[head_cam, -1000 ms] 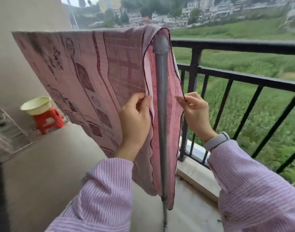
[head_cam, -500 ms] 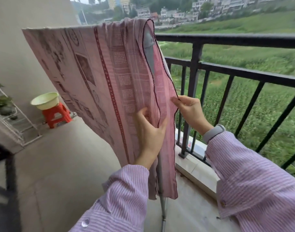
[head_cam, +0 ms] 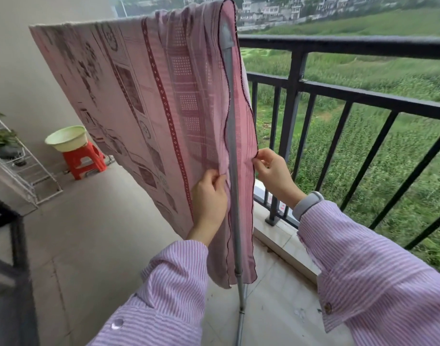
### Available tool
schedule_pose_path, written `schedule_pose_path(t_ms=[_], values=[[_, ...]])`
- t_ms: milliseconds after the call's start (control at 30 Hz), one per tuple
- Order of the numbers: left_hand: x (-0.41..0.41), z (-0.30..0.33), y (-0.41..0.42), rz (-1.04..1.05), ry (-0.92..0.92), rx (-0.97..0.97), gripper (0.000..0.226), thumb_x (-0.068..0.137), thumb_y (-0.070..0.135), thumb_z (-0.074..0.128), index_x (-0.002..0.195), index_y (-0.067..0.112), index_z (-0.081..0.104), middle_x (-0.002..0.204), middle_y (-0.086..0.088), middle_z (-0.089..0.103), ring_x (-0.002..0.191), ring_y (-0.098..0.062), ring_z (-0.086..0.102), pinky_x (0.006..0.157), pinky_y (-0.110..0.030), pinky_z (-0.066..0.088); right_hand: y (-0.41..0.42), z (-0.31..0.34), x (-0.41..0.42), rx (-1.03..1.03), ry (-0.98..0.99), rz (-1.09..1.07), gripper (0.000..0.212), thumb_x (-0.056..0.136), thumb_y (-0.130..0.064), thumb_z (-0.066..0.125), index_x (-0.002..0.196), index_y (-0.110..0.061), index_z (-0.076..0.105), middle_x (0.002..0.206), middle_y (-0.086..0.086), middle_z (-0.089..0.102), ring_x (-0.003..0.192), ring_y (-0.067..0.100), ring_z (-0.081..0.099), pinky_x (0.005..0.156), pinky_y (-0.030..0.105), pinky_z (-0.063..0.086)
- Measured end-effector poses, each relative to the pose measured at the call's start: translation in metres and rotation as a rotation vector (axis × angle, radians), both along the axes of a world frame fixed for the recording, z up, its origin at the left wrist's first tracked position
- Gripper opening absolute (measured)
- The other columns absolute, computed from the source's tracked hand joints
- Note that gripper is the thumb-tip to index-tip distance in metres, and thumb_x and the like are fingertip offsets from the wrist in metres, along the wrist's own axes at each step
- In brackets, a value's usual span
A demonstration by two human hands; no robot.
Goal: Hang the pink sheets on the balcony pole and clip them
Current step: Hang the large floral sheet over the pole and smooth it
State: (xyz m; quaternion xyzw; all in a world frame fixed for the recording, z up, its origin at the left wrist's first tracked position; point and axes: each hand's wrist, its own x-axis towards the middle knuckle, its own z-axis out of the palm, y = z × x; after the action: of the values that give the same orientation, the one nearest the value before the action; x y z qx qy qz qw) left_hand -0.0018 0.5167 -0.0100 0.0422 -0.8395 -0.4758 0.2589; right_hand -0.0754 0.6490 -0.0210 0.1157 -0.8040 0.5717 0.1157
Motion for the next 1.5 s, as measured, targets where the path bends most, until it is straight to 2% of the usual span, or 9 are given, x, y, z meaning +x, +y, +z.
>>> schedule_pose_path(t_ms=[100,167,233,500,667,867,1033,1267,1500], values=[[0.026,0.020,0.028,-0.151,0.068,-0.006,0.012,0.087,0.006,0.055,0.077,0.006,0.062,0.065,0.003,0.060,0.056,0.002,0.054,0.051,-0.009,0.035,0.009,-0.002,-0.008,0.138,0.012,-0.066,0.009,0.089,-0.006,0.050,0.090,-0.003,0.059,0.087,0.009,0.064,0.076,0.021,0.058,0.073,0.034,0.049],[0.031,0.032,0.044,-0.210,0.150,0.021,0.010,0.086,0.004,0.055,0.080,0.003,0.063,0.063,0.007,0.055,0.056,0.012,0.052,0.052,-0.002,0.035,0.025,-0.002,-0.013,0.118,0.017,-0.148,0.009,0.088,-0.004,0.051,0.090,-0.004,0.060,0.085,0.011,0.064,0.074,0.022,0.057,0.068,0.022,0.049],[0.026,0.036,0.054,-0.270,0.134,0.012,0.010,0.087,0.005,0.055,0.084,0.002,0.064,0.063,0.007,0.055,0.055,0.010,0.051,0.052,-0.003,0.034,0.045,-0.003,-0.015,0.086,0.026,-0.224,0.010,0.087,-0.004,0.052,0.089,-0.007,0.061,0.082,0.009,0.063,0.068,0.016,0.055,0.058,0.011,0.043],[0.000,0.015,0.027,-0.095,-0.040,-0.104,0.011,0.086,0.021,0.059,0.088,0.011,0.062,0.083,0.001,0.066,0.067,-0.008,0.055,0.056,-0.011,0.037,0.055,-0.009,0.001,0.030,-0.092,-0.019,0.013,0.087,-0.002,0.054,0.082,-0.012,0.062,0.072,0.003,0.063,0.059,0.001,0.060,0.051,0.014,0.048],[-0.005,0.009,0.023,0.019,-0.127,-0.310,0.052,0.072,0.053,0.065,0.106,0.018,0.047,0.098,0.010,0.044,0.085,-0.007,0.043,0.067,-0.025,0.034,0.044,-0.001,0.006,0.015,-0.046,0.077,0.010,0.087,-0.009,0.058,0.093,-0.017,0.060,0.088,-0.001,0.063,0.075,0.009,0.058,0.064,0.010,0.045],[-0.004,-0.016,0.019,-0.007,-0.084,-0.265,0.012,0.088,0.022,0.053,0.084,0.012,0.058,0.085,-0.003,0.066,0.070,-0.014,0.052,0.057,-0.022,0.033,0.031,0.010,0.007,0.091,0.060,-0.009,0.013,0.088,-0.014,0.056,0.086,-0.003,0.063,0.084,0.010,0.066,0.078,0.016,0.057,0.077,0.035,0.049],[0.013,-0.049,0.002,-0.152,-0.145,-0.100,0.016,0.085,0.022,0.060,0.098,0.013,0.056,0.093,0.005,0.059,0.084,-0.010,0.053,0.067,-0.014,0.040,0.034,-0.028,0.030,0.037,0.109,-0.230,0.039,0.085,-0.013,0.061,0.121,-0.012,0.047,0.104,0.002,0.051,0.085,0.012,0.052,0.069,0.013,0.043],[0.012,-0.072,-0.028,-0.099,-0.206,0.015,0.020,0.085,0.016,0.058,0.105,0.012,0.056,0.106,-0.003,0.062,0.095,-0.019,0.057,0.077,-0.026,0.044,-0.001,-0.091,0.065,0.440,0.022,0.038,0.028,0.084,-0.033,0.060,0.100,-0.011,0.053,0.094,0.000,0.052,0.087,0.014,0.048,0.071,0.028,0.043],[0.010,-0.050,-0.013,-0.215,-0.093,-0.105,0.040,0.077,0.033,0.067,0.110,0.018,0.050,0.108,0.004,0.053,0.097,-0.009,0.050,0.075,-0.016,0.039,-0.009,-0.119,0.071,0.372,-0.114,-0.042,0.024,0.087,-0.020,0.059,0.068,-0.010,0.047,0.069,0.003,0.049,0.068,0.021,0.044,0.060,0.035,0.036]])
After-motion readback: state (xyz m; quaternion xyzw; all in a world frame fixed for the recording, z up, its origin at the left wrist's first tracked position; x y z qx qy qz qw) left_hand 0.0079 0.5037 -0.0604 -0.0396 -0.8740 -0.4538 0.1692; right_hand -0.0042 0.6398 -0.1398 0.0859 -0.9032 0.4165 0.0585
